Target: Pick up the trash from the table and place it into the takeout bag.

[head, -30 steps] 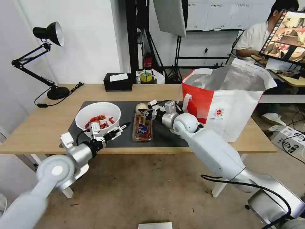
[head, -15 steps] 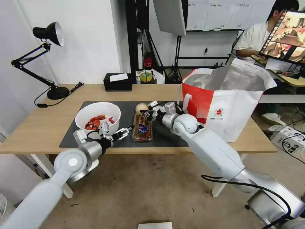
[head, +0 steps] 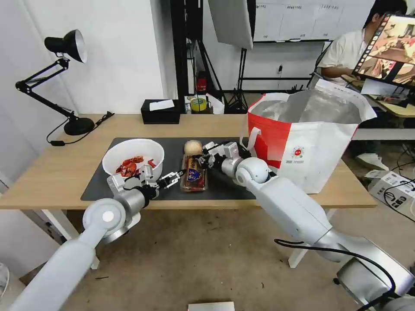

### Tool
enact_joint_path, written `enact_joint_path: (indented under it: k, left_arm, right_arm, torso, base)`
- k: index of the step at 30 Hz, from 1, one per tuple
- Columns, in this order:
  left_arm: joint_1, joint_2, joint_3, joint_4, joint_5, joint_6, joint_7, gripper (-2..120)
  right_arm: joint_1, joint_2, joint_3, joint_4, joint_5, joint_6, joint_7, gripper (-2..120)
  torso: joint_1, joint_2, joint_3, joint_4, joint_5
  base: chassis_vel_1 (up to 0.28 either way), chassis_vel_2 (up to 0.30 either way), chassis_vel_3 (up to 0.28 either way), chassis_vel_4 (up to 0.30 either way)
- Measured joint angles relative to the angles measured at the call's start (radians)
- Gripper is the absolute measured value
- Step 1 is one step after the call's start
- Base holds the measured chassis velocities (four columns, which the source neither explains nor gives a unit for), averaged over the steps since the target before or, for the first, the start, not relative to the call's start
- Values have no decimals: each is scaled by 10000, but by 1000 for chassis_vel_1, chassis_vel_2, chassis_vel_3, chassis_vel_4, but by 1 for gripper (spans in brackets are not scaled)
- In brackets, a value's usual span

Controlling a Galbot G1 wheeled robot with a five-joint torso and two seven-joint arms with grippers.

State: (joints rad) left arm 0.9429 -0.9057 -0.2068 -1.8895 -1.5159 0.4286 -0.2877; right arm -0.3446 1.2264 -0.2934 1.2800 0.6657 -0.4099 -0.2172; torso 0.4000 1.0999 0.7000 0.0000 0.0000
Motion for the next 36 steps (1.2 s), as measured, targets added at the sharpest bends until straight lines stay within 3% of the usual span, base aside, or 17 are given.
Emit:
enact_joint_path:
  k: [21,36]
  left_arm:
    - [-877,-344,793,672,555,-15,-704,100]
    - [-1197,-513,1034,913,-1,690,-1132,100]
  right_arm:
    - [-94,-49,59,124,-12,-8,-6,0]
    - [-98,-72,108,139,-17,19,-37,0]
  torso:
    - [0,0,0,0,0]
    - [0,3,-3,2,2]
  base:
    - [0,0,0,0]
    - [0,0,0,0]
